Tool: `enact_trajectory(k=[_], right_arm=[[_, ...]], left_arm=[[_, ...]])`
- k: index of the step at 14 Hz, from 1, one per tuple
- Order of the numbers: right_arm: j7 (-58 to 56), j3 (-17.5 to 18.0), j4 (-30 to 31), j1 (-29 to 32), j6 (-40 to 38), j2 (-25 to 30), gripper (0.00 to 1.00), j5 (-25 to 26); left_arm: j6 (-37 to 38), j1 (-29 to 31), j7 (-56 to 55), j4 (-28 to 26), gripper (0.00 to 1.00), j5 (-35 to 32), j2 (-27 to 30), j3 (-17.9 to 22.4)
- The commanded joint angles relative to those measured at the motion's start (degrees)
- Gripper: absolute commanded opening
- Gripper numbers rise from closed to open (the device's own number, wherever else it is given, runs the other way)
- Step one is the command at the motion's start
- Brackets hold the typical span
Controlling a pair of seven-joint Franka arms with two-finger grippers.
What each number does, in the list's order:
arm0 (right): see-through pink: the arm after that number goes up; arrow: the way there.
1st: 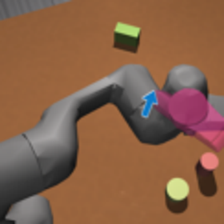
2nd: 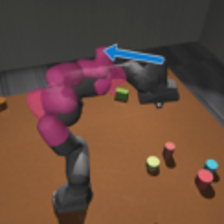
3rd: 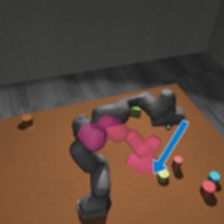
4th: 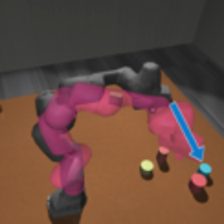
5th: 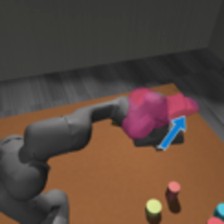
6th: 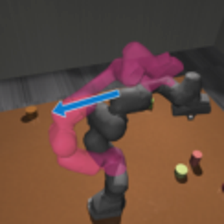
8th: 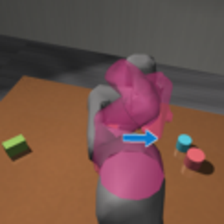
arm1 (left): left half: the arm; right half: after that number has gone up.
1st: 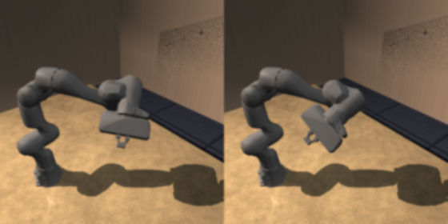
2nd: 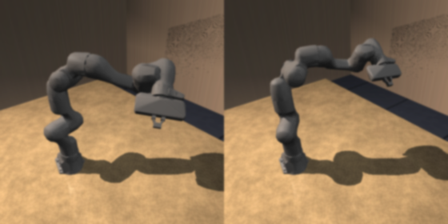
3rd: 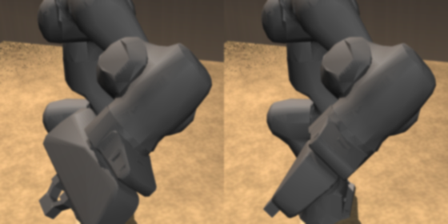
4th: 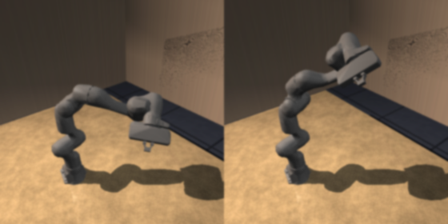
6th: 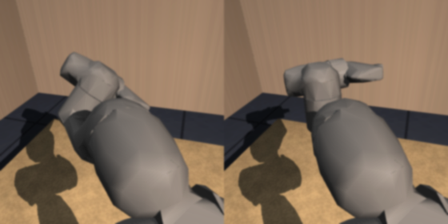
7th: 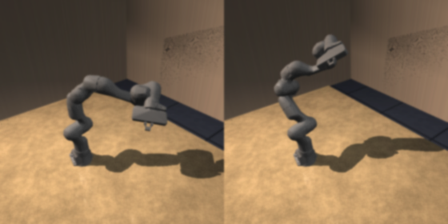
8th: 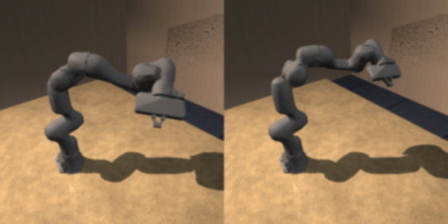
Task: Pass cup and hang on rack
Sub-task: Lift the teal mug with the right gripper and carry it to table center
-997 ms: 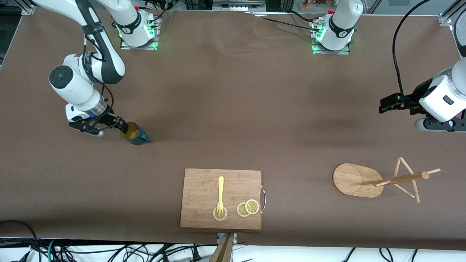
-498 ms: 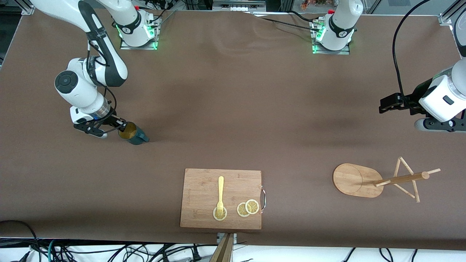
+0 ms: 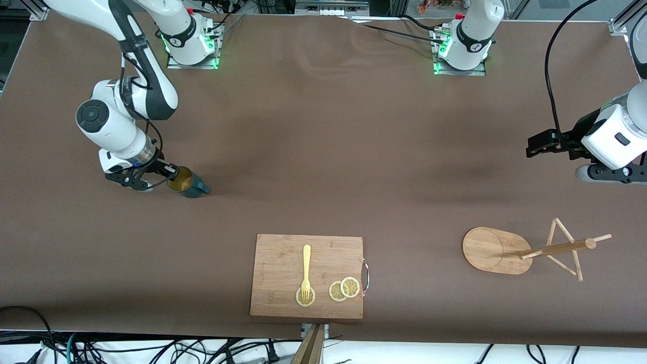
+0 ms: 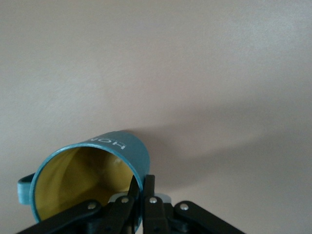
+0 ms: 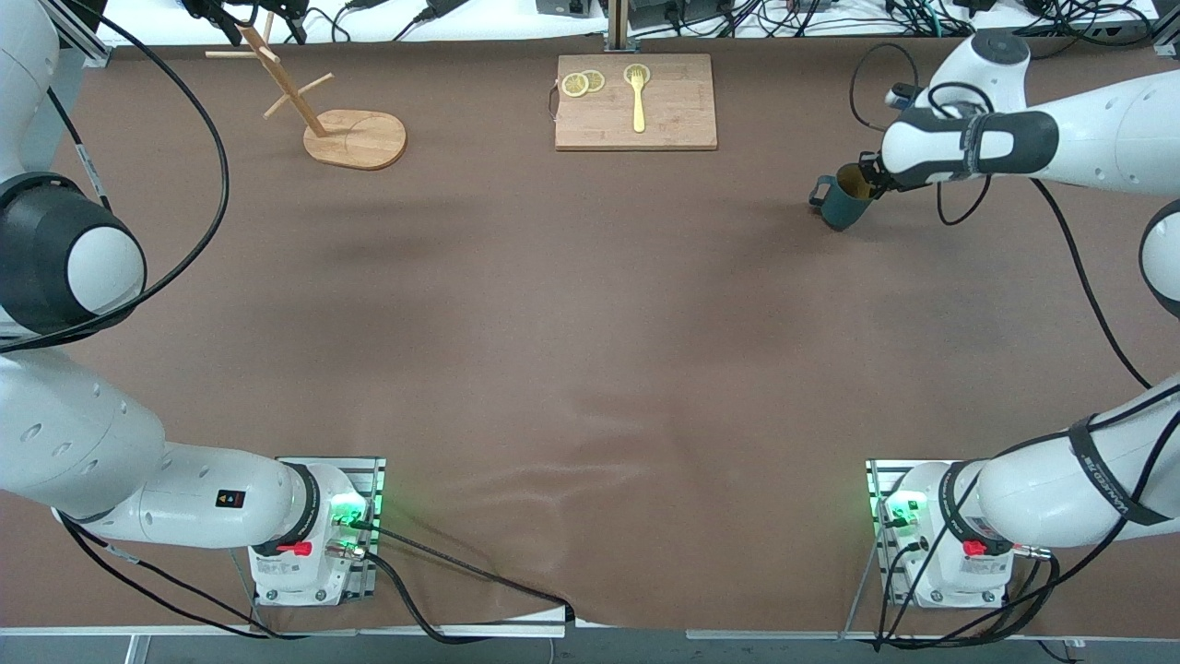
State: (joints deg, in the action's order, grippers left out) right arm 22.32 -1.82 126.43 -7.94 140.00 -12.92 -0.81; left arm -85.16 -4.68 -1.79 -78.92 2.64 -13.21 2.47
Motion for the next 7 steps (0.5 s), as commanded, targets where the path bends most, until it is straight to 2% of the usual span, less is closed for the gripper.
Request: enact_trajectory(k=[1, 3, 5, 7], right_arm=[[0.2, 2.3, -12.4, -0.1, -19.5, 1.8, 0.0, 0.2], [0.0, 4.4, -22.1, -1.0, -33.1, 1.5, 0.0, 0.5], [-0.3, 5.2, -29.4, -4.3, -38.7, 1.3, 0.0, 0.5], [-0.3, 5.2, -33.3, -7.9, -42.3, 0.9, 0.0, 0.4]], left_arm=[[0.8, -0.1, -0.4, 1.8, 1.0, 0.3, -0.8, -0.1], [0.8, 0.0, -0.4, 1.8, 1.0, 0.3, -0.8, -0.1], [0.8, 0.0, -0.4, 1.8, 1.0, 0.3, -0.8, -0.1], [0.7, -0.1, -0.4, 1.8, 1.0, 0.2, -0.8, -0.1]])
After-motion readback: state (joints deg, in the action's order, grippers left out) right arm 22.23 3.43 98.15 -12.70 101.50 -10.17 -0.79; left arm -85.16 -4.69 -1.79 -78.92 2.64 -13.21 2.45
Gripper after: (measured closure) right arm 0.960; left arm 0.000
